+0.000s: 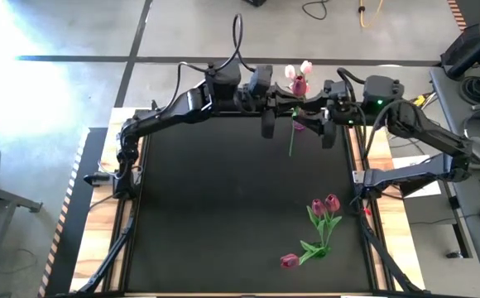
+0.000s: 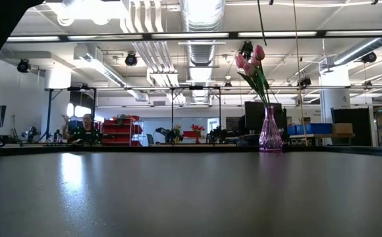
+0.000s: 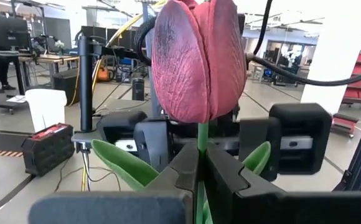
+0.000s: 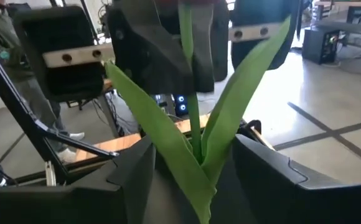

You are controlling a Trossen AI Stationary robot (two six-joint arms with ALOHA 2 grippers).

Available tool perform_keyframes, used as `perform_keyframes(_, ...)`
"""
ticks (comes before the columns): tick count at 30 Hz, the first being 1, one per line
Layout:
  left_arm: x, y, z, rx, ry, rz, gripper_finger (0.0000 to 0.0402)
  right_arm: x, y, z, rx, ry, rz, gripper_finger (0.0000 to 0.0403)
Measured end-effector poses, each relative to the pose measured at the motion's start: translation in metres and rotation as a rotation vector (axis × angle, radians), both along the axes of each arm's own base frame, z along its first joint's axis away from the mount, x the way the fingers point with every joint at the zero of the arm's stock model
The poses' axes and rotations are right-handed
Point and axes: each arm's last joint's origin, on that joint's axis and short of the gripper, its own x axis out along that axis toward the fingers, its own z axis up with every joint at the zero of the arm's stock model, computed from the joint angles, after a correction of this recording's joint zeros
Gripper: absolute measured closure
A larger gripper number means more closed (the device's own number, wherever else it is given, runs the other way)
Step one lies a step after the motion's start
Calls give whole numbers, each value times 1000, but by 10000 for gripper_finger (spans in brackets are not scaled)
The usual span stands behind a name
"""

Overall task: Sort flowers into vase by color
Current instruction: Put the red tulip into the transparent green vase

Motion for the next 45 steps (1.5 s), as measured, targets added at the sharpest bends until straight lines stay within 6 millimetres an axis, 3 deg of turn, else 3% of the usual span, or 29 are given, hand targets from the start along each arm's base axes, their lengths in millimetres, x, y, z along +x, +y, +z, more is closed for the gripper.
perform_keyframes(4,0,0,0,-7,-4,-1,401,7,-2,-4,4,20,1,230)
perform_keyframes(12,-2,-1,2,-32,-3,-9,381,2,-1,-1,-24,6,-18,380)
perform_keyframes(21,-15,-6,1,-13,173,-14,269,-45,9,29,-113,-56,-155,389)
perform_keyframes(24,-16,-9,-6,15,238,-10,236,-66,14,40,-135,-51,-197,389)
perform_keyframes(25,-16,-9,-9,14,266,-9,231,-83,20,46,-141,-80,-199,390)
perform_keyframes(27,-15,-12,-14,21,305,-14,233,-122,32,56,-139,-151,-205,390)
perform_keyframes(30,-12,-15,-21,45,333,-6,254,-144,39,55,-94,-179,-208,390)
perform_keyframes(35,-6,-13,-38,38,382,5,304,-153,42,38,-9,-160,-204,390)
perform_keyframes(40,0,-7,-57,33,417,63,342,-142,40,17,41,-94,-170,390)
perform_keyframes(45,-5,-2,-69,-5,399,83,354,-160,46,6,77,-103,-169,390)
